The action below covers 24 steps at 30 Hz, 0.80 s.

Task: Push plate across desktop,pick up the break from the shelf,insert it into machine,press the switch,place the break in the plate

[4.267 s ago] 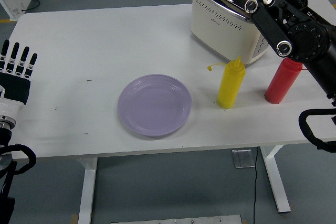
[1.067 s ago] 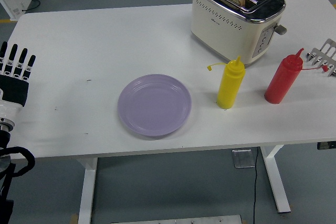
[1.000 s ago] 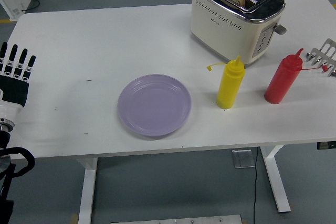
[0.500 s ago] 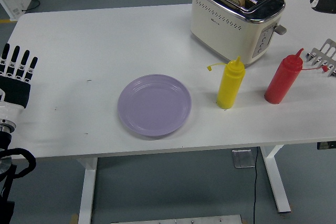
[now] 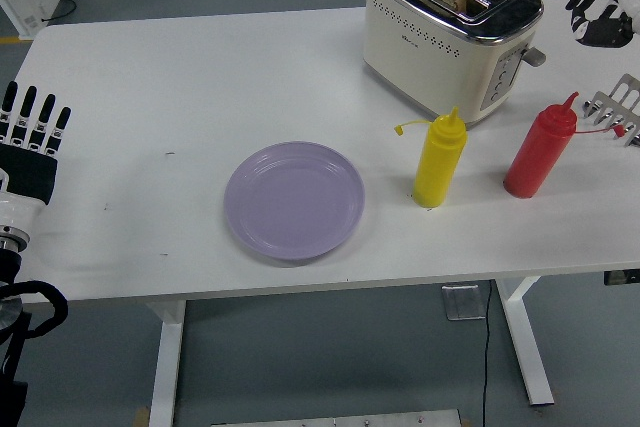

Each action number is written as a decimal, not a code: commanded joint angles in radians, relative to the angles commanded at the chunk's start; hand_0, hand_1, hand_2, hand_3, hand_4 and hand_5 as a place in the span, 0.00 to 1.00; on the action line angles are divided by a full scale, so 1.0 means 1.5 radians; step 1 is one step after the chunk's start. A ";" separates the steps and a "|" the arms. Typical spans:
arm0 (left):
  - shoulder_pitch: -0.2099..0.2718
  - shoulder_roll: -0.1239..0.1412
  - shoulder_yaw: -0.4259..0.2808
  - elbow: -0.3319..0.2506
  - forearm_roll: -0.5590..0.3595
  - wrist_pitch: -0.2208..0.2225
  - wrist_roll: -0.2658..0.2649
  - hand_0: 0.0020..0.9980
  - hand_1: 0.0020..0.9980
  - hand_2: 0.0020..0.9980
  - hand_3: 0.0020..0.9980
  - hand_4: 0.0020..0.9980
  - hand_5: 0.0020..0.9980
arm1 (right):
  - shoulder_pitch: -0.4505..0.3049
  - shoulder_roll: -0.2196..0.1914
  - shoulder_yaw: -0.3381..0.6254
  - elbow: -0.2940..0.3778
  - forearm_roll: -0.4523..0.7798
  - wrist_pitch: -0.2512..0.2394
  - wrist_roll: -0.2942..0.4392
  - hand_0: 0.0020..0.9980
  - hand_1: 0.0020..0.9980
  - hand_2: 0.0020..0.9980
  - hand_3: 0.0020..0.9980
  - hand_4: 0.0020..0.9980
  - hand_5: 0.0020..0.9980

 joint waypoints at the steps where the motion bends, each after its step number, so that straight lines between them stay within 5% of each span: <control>1: 0.000 0.000 0.000 0.000 0.000 0.000 0.000 0.86 0.82 0.88 0.78 0.72 1.00 | 0.000 0.000 -0.003 0.001 0.001 0.002 0.000 0.29 0.40 0.59 0.58 0.40 0.19; 24: -0.002 0.000 -0.003 0.000 0.000 0.000 0.001 0.86 0.82 0.88 0.78 0.72 1.00 | -0.006 0.002 -0.047 0.032 0.020 0.040 -0.003 0.29 0.39 0.59 0.57 0.40 0.19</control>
